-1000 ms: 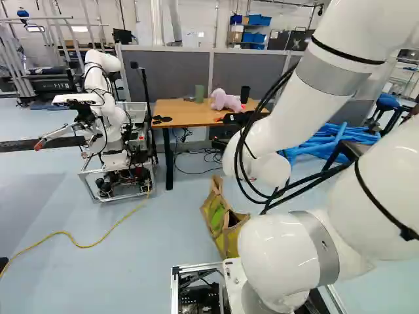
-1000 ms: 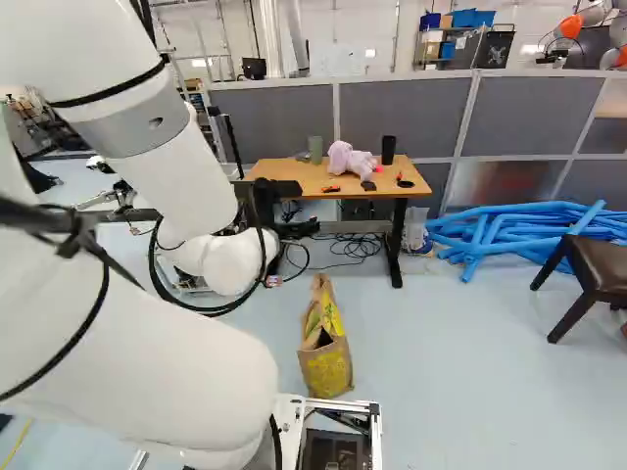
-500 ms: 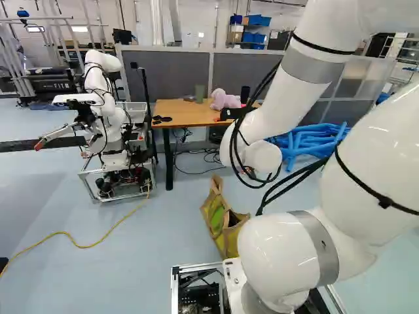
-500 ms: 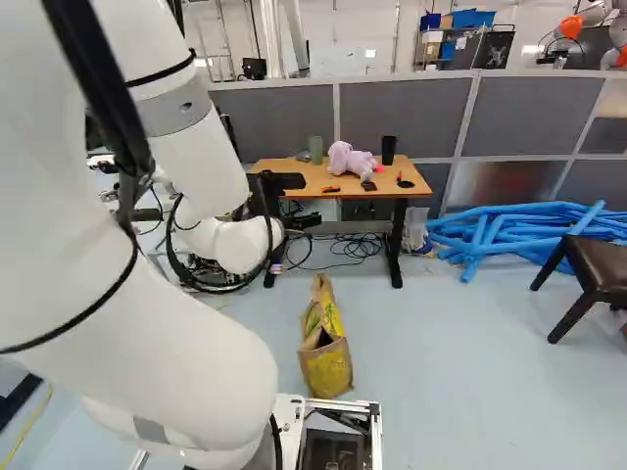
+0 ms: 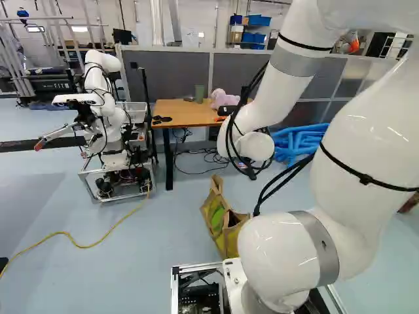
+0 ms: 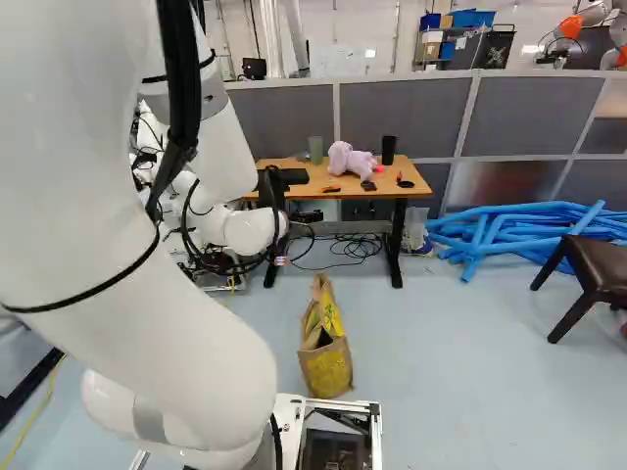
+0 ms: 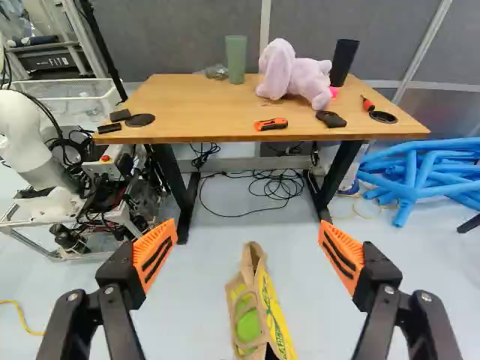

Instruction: Pick up the bag on the ground and place it on the table

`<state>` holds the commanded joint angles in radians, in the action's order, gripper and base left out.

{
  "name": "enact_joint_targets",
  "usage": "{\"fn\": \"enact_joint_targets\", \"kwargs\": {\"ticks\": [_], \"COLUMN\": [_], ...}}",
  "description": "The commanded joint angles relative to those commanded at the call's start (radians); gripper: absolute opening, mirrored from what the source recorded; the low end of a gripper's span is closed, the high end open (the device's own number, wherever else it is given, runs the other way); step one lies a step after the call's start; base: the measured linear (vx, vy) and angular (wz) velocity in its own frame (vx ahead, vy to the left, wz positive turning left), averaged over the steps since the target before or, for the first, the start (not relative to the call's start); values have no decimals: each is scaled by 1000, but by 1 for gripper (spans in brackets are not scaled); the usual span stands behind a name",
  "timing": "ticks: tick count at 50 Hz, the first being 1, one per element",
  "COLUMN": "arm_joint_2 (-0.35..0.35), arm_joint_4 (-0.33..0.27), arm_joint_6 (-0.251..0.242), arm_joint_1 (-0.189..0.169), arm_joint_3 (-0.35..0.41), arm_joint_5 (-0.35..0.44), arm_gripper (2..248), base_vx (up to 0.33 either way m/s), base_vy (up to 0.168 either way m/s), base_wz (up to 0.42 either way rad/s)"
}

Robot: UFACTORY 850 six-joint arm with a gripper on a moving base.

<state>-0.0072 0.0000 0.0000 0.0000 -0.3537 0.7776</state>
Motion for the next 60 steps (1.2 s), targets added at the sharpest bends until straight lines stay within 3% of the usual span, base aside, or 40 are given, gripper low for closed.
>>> {"fn": "enact_joint_targets", "kwargs": {"ticks": [45, 60], "arm_joint_2": [-135, -208], "arm_joint_4": [0, 0], "arm_joint_6": [0, 0], "arm_joint_1": [0, 0], "arm_joint_3": [-143, -193], "arm_joint_5": [-134, -179], "arm_gripper": [247, 247], "base_vx": [0, 0], "base_vy": [0, 0], "base_wz": [0, 0]}}
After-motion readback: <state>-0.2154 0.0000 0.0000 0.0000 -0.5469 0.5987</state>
